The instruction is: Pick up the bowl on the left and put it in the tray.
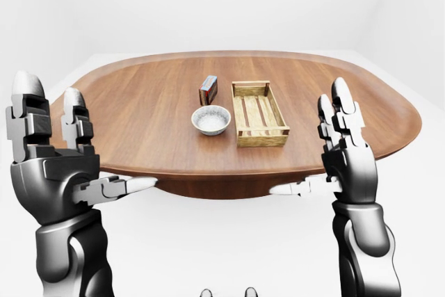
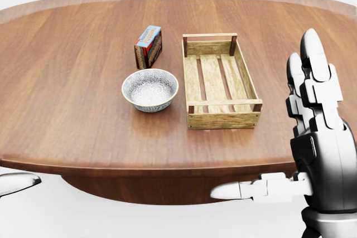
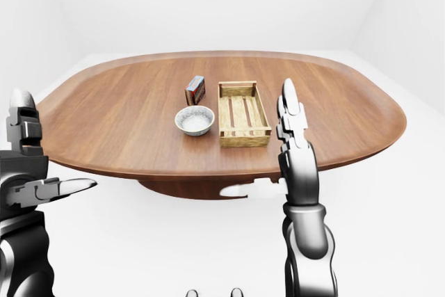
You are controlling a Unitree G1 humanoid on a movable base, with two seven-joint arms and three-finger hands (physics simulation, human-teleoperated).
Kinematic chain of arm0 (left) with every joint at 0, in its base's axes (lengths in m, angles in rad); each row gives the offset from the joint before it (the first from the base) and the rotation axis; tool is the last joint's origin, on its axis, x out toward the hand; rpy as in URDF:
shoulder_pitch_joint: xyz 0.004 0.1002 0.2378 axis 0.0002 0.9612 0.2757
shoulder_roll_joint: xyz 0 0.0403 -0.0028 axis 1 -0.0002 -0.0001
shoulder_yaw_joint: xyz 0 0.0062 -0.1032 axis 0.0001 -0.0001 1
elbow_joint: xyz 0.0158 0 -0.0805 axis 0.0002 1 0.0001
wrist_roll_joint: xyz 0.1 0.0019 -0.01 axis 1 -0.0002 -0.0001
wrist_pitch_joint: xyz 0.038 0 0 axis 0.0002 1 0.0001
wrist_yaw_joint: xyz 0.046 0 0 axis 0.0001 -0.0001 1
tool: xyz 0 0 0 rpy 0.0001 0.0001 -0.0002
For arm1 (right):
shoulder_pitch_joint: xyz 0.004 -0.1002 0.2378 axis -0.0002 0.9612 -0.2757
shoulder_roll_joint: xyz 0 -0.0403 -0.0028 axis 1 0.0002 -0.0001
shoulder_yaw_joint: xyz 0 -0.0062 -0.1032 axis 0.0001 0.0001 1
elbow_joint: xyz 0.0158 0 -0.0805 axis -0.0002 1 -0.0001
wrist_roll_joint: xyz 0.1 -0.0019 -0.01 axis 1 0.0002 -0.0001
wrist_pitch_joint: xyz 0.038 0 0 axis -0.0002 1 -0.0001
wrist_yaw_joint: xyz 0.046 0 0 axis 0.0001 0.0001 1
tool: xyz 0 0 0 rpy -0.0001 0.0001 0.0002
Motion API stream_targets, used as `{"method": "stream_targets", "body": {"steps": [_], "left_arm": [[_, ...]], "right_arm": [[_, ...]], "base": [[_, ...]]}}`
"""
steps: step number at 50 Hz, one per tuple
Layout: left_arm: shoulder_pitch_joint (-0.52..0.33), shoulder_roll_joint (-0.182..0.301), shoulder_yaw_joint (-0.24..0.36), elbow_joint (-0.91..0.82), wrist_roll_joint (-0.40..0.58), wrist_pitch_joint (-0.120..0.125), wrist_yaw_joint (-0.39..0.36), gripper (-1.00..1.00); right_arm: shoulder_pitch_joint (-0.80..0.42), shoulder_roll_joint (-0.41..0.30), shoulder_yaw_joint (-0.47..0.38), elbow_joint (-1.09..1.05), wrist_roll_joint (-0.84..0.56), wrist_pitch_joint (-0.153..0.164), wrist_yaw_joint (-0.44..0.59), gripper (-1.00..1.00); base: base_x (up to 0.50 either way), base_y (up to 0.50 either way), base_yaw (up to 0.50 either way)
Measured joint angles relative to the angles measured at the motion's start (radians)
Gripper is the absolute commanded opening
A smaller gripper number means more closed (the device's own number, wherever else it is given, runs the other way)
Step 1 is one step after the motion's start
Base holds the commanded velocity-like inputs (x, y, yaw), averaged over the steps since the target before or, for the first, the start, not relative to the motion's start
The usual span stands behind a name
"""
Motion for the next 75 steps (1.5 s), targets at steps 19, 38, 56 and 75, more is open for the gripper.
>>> {"method": "stream_targets", "body": {"steps": [19,38,56,75], "left_arm": [[-0.002,0.006,0.013,-0.009,-0.014,0.000,0.006,1.00],[-0.008,0.011,0.025,-0.018,-0.028,0.000,0.010,1.00],[-0.013,0.015,0.033,-0.027,-0.042,0.000,0.019,1.00],[-0.013,0.016,0.031,-0.007,-0.040,0.000,0.019,1.00]], "right_arm": [[0.002,0.004,-0.014,-0.009,0.024,0.000,-0.002,1.00],[-0.013,-0.002,0.005,-0.039,0.001,0.000,0.007,1.00],[-0.016,-0.002,0.014,-0.066,-0.015,0.000,0.019,1.00],[-0.014,-0.002,0.023,-0.066,-0.021,0.000,0.030,1.00]], "base": [[0.06,0.13,0.00],[0.50,0.00,0.00],[0.50,0.00,0.00],[0.37,0.00,0.00]]}}
